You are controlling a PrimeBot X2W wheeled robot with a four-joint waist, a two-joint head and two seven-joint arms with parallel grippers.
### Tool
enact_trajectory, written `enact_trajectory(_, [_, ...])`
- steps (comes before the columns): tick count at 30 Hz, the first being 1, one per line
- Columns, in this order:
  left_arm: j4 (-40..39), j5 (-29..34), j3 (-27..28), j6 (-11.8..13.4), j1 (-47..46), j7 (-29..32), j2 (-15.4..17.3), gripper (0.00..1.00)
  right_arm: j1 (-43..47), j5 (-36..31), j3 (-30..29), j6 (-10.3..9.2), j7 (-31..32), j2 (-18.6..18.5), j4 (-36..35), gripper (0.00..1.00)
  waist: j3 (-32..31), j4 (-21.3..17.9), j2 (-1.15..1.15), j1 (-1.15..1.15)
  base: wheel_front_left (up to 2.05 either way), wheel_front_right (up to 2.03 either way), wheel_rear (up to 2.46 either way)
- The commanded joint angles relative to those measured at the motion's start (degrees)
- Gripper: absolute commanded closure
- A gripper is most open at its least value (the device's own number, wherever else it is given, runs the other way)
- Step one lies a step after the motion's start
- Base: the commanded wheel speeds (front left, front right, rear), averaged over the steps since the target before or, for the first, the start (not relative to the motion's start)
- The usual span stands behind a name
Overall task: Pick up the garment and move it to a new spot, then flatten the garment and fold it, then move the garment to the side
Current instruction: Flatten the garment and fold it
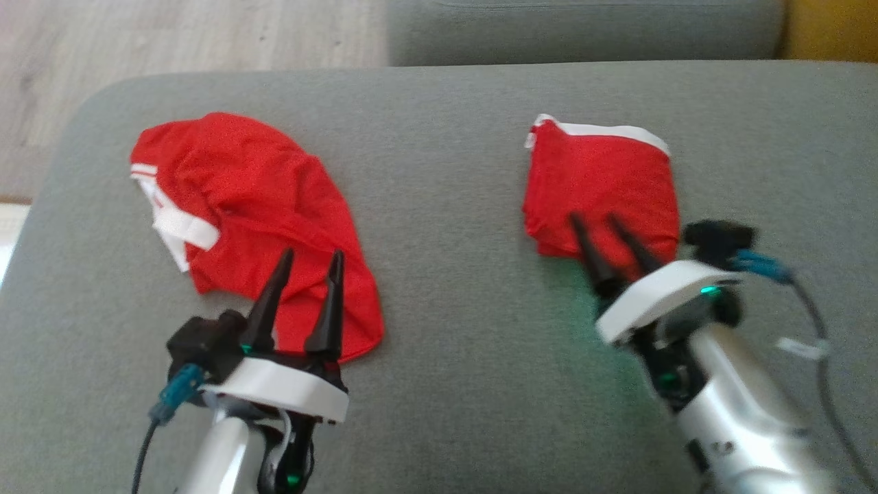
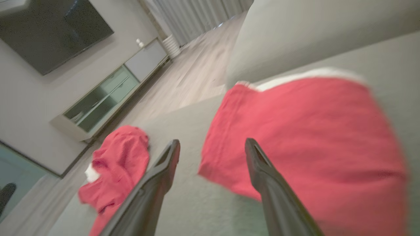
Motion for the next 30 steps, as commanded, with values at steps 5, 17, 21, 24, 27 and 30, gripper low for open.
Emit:
enact_trajectory(5, [-4.44, 1.29, 3.98, -0.19, -3.06, -0.33, 0.31, 0.0, -0.13, -10.41, -5.64, -0.05, -10.17, -4.14, -4.05, 0.0, -0.52, -3.9, 0.0, 0.0, 0.0, 0.0, 0.0])
enact_trajectory(17, [-6.33, 2.83, 6.29, 0.36, -2.0, -0.33, 0.31, 0.0, 9.64, -31.28, -21.72, -0.05, -14.86, 1.67, -15.8, 0.0, -0.75, -7.48, 0.0, 0.0, 0.0, 0.0, 0.0])
enact_trajectory(21, [-5.96, 3.08, 6.52, 0.56, -0.68, -0.33, 0.31, 0.0, 13.13, -32.63, -24.15, -0.05, -14.88, 2.97, -19.24, 0.0, -0.53, -7.72, 0.0, 0.0, 0.0, 0.0, 0.0])
enact_trajectory(24, [-6.05, 2.87, 6.19, 0.51, -0.69, -0.33, 0.31, 0.0, 14.09, -32.89, -24.65, -0.05, -14.89, 3.18, -20.25, 0.0, 0.2, -7.28, 0.0, 0.0, 0.0, 0.0, 0.0])
enact_trajectory(27, [-6.12, 2.72, 5.74, 0.42, -1.11, -0.33, 0.31, 0.0, 13.88, -32.32, -24.47, -0.05, -14.89, 3.21, -20.36, 0.0, 0.91, -6.7, 0.0, 0.0, 0.0, 0.0, 0.0])
enact_trajectory(30, [-6.22, 2.51, 4.82, 0.15, -2.01, -0.33, 0.31, 0.0, 12.34, -32.69, -23.82, -0.05, -14.9, 3.23, -19.9, 1.0, 2.64, -5.39, 0.0, 0.0, 0.0, 0.0, 0.0])
